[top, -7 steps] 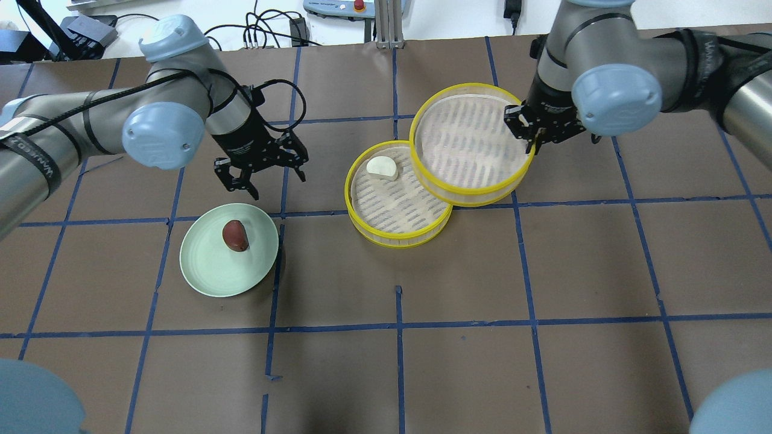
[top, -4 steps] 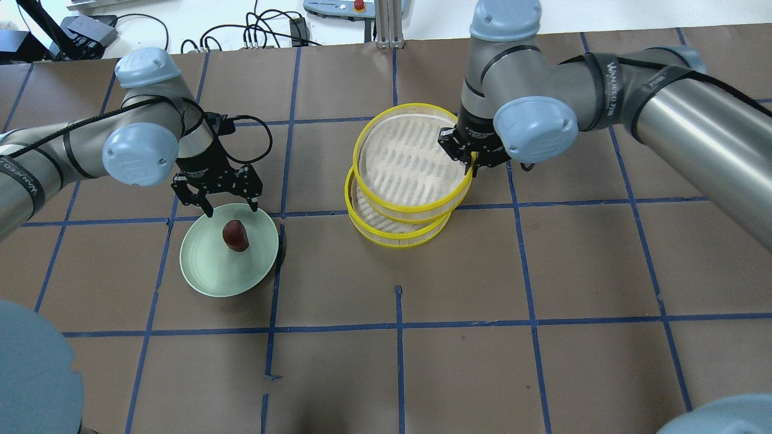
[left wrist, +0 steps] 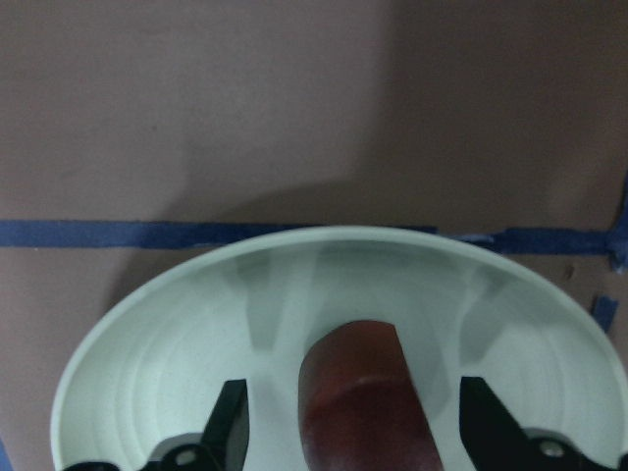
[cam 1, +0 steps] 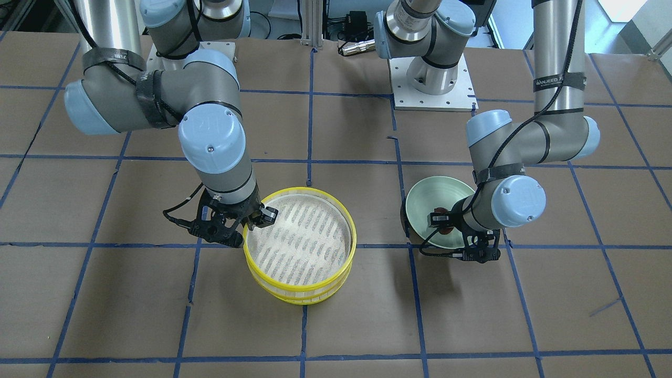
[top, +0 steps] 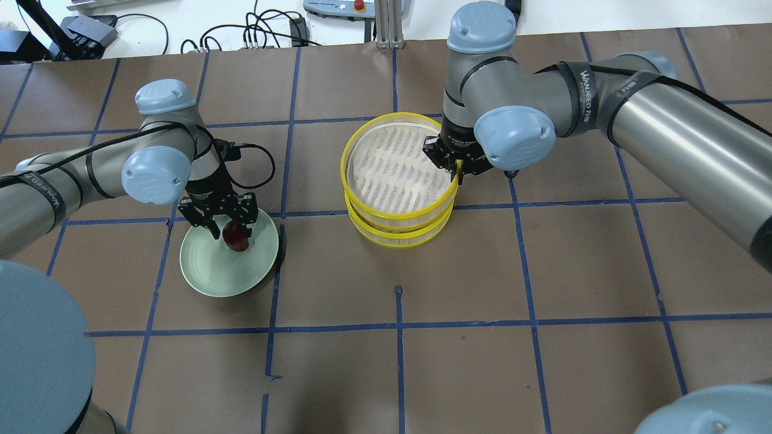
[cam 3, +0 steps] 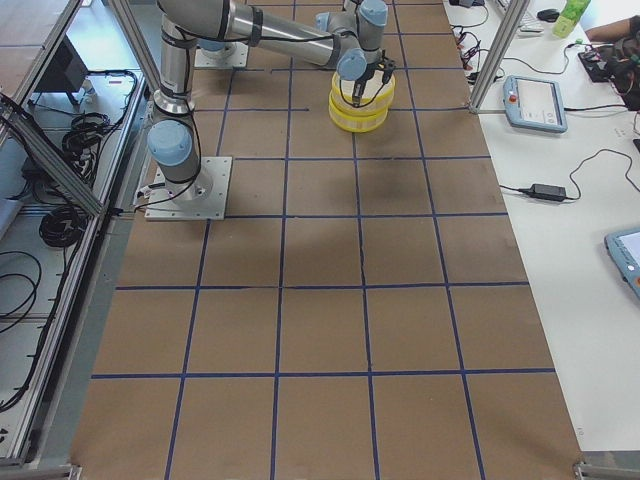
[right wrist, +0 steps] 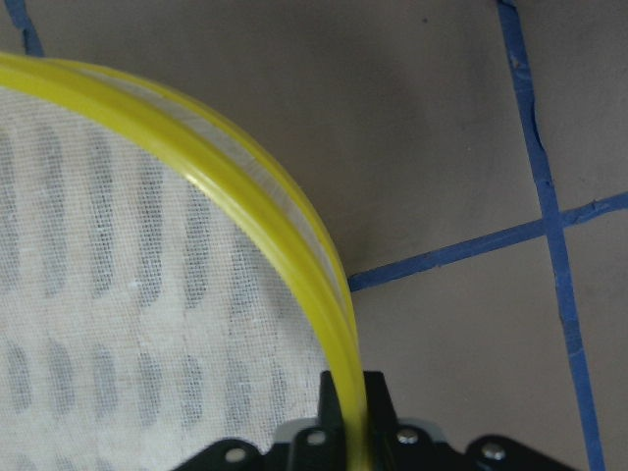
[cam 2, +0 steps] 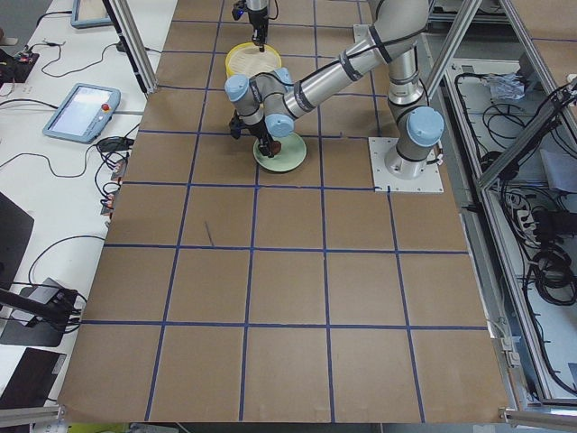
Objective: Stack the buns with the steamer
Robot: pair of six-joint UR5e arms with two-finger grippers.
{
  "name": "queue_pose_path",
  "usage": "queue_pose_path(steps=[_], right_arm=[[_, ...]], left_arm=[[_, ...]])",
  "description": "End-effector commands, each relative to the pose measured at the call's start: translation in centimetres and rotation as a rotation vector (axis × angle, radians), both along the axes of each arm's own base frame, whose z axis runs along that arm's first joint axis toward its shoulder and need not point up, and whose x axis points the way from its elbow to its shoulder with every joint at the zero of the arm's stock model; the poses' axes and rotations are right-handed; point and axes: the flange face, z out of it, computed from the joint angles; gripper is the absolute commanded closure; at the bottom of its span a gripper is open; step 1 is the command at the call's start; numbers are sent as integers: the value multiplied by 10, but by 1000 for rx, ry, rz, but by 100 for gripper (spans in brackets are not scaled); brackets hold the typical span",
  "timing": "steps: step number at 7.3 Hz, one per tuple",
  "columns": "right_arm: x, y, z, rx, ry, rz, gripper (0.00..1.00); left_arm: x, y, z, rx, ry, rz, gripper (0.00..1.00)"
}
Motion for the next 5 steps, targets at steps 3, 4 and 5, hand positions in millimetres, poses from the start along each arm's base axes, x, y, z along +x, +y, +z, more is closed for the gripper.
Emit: queue_pose_path(steps=[3,4,5], right_arm=[[-1,2,-8,16,8,8,89],[-2,2,-9,17,8,5,86],[-2,4,-11,22,9,6,79]], left_arm=[[4,-10,53,-72,-60,190,90],[0,-13,83,-60,-70,266,90],[-8,-13,107,-79,-23,314,90]])
